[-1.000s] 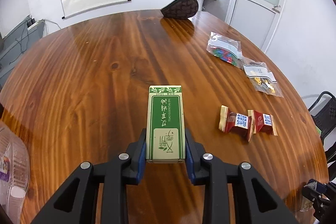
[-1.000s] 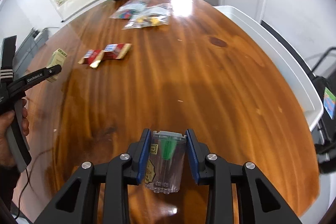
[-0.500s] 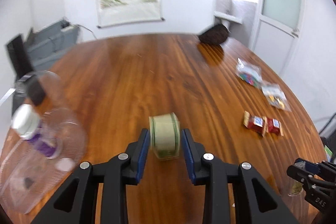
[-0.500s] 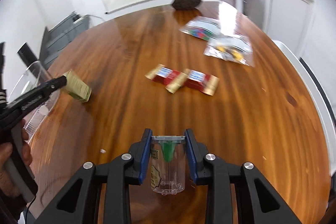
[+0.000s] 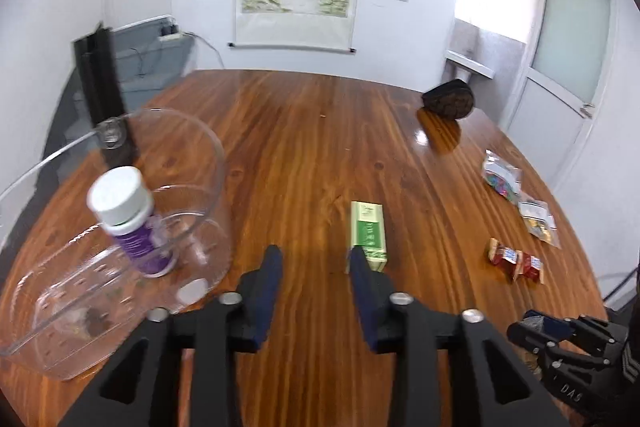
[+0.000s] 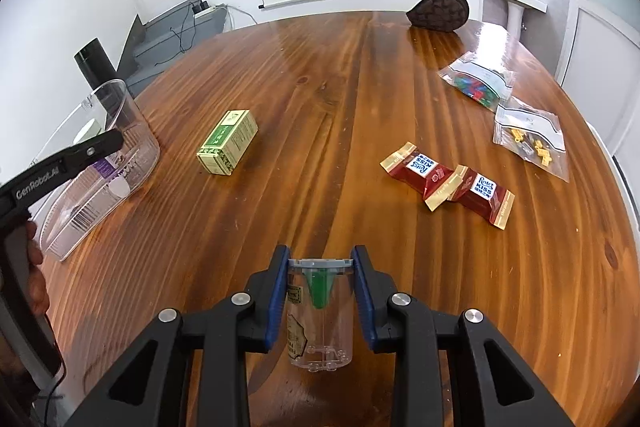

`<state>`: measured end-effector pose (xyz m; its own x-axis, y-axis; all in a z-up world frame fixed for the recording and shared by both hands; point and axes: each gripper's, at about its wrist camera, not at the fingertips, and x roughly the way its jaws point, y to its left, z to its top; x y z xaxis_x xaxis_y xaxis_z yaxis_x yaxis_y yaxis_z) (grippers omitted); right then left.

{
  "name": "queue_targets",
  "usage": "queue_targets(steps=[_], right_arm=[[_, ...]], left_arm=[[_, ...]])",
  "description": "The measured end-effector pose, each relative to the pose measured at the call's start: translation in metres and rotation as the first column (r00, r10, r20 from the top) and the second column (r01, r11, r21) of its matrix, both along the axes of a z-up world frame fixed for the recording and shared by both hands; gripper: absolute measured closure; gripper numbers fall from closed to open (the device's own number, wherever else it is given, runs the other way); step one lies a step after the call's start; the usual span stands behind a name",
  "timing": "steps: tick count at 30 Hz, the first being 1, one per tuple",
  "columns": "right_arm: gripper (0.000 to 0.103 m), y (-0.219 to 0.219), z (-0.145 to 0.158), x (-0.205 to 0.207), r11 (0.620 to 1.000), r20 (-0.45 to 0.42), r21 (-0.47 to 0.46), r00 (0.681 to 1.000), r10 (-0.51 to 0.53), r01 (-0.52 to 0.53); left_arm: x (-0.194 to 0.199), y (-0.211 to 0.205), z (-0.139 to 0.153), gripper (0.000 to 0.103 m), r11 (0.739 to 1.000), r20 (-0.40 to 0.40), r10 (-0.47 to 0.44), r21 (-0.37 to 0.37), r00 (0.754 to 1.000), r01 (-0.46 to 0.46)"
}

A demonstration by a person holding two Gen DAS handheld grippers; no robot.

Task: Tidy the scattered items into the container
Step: 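Carry the box and cup toward the clear basket with both tools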

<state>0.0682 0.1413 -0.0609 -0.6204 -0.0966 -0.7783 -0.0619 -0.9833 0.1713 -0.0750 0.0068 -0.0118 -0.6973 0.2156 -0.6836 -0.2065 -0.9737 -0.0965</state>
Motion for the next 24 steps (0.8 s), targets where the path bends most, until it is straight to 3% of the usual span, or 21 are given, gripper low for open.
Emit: queue_targets(steps=[2, 11, 19, 21, 23, 24], right_arm=[[0.072, 0.003, 0.001, 0.0, 1.0, -0.002, 0.004, 1.0, -0.001, 0.001], [0.072, 0.02, 0.005, -0.001, 0.999, -0.006, 0.018, 0.999, -0.037, 0.037], [0.072, 0.026, 0.005, -0.006, 0.998, 0.003, 0.018, 0.998, -0.056, 0.056], [0.072, 0.025, 0.004, -0.009, 0.998, 0.008, 0.024, 0.998, -0.055, 0.055], [0.072, 0.024, 0.004, -0.011, 0.998, 0.011, 0.029, 0.999, -0.051, 0.051], [0.072, 0.023, 0.004, -0.012, 0.998, 0.012, 0.03, 0.999, -0.049, 0.049]], left_arm=[[-0.012, 0.011, -0.004, 0.045, 0.999, 0.02, -0.044, 0.005, 0.999, 0.044], [-0.061, 0.06, -0.036, 0.045, 0.991, 0.108, -0.085, -0.096, 0.991, 0.095], [-0.076, 0.075, -0.06, 0.045, 0.985, 0.149, -0.068, -0.148, 0.986, 0.091], [-0.078, 0.076, -0.065, 0.05, 0.983, 0.159, -0.054, -0.165, 0.986, 0.08], [-0.078, 0.076, -0.068, 0.07, 0.983, 0.162, -0.047, -0.169, 0.986, 0.075], [-0.078, 0.076, -0.069, 0.072, 0.982, 0.159, -0.041, -0.176, 0.986, 0.069]])
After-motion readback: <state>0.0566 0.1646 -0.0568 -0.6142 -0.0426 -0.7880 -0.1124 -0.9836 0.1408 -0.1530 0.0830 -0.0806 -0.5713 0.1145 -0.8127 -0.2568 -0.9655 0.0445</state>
